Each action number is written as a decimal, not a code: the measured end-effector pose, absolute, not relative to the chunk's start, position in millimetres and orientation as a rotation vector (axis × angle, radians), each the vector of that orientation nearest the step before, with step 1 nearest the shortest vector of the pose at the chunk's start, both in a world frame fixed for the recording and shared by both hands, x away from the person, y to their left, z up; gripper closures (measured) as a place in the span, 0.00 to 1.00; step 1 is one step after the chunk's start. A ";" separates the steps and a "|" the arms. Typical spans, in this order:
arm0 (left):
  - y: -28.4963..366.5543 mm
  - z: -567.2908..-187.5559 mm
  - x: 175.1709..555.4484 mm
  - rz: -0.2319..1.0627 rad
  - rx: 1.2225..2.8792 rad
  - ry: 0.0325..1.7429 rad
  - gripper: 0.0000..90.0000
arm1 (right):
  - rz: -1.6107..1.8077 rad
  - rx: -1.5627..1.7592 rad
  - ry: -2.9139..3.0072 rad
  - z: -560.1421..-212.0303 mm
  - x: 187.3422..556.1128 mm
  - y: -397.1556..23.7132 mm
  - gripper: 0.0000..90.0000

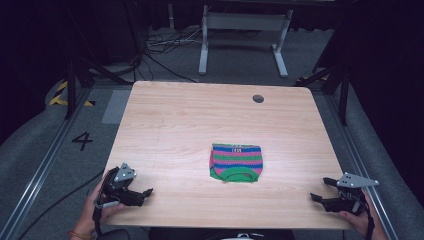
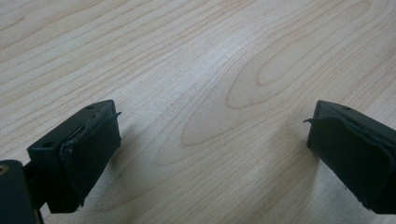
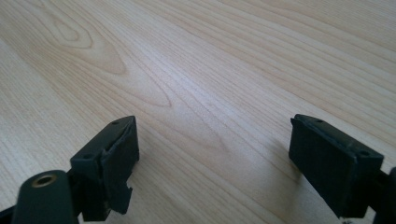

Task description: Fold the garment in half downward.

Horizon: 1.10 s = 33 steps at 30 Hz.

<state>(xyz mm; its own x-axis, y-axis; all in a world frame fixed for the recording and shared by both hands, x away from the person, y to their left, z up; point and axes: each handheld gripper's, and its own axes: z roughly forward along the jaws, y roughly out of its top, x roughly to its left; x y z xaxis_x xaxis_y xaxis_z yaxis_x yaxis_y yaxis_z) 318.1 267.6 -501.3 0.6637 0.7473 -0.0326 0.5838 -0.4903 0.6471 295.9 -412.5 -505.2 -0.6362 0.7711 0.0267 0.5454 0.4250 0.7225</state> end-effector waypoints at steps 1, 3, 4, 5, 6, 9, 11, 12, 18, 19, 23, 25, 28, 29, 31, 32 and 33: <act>267.3 -501.2 318.4 0.334 2.246 1.027 0.03 | 1.033 1.136 2.374 -505.2 295.9 -412.5 0.18; 266.2 -501.4 320.0 0.336 2.250 1.034 0.00 | 1.030 1.137 2.374 -505.3 296.3 -412.4 0.17; 266.0 -501.4 319.9 0.336 2.248 1.036 0.00 | 1.028 1.140 2.374 -505.3 296.8 -412.2 0.17; 266.0 -501.4 319.9 0.336 2.249 1.036 0.00 | 1.027 1.144 2.373 -505.3 297.3 -412.0 0.17; 266.0 -501.5 319.9 0.336 2.248 1.036 0.00 | 1.026 1.146 2.372 -505.3 297.5 -411.9 0.17; 266.0 -501.4 319.9 0.336 2.249 1.036 0.00 | 1.026 1.145 2.372 -505.3 297.5 -411.9 0.17; 266.0 -501.4 319.9 0.336 2.248 1.036 0.00 | 1.026 1.145 2.372 -505.3 297.5 -411.9 0.17; 266.0 -501.4 319.9 0.336 2.249 1.036 0.00 | 1.026 1.146 2.371 -505.3 297.4 -411.8 0.17; 266.0 -501.5 319.9 0.336 2.248 1.037 0.00 | 1.026 1.144 2.372 -505.3 297.6 -411.6 0.16; 266.0 -501.5 319.9 0.336 2.248 1.037 0.00 | 1.025 1.144 2.374 -505.3 297.8 -411.4 0.16; 266.0 -501.4 319.9 0.336 2.248 1.036 0.00 | 1.024 1.141 2.377 -505.3 298.2 -411.0 0.15; 266.0 -501.5 319.9 0.336 2.248 1.036 0.00 | 1.024 1.140 2.377 -505.3 298.2 -411.0 0.15; 266.0 -501.5 320.0 0.338 2.249 1.035 0.00 | 1.024 1.140 2.377 -505.4 298.2 -411.0 0.15; 266.0 -501.4 319.9 0.336 2.249 1.036 0.00 | 1.024 1.140 2.377 -505.3 298.2 -411.0 0.15; 266.0 -501.5 319.9 0.336 2.248 1.036 0.00 | 1.023 1.143 2.374 -505.4 297.9 -410.9 0.15; 266.0 -501.5 319.9 0.336 2.248 1.036 0.00 | 1.022 1.144 2.373 -505.4 297.8 -410.9 0.15; 266.0 -501.5 319.9 0.336 2.249 1.036 0.00 | 1.022 1.144 2.372 -505.4 297.8 -410.8 0.15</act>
<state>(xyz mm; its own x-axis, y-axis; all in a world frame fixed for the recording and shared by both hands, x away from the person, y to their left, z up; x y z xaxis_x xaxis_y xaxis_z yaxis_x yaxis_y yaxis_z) 319.9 266.0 -501.5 0.6578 0.7525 -0.0307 0.5912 -0.4907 0.6401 297.8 -410.8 -505.4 -0.6307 0.7757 0.0245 0.5506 0.4249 0.7186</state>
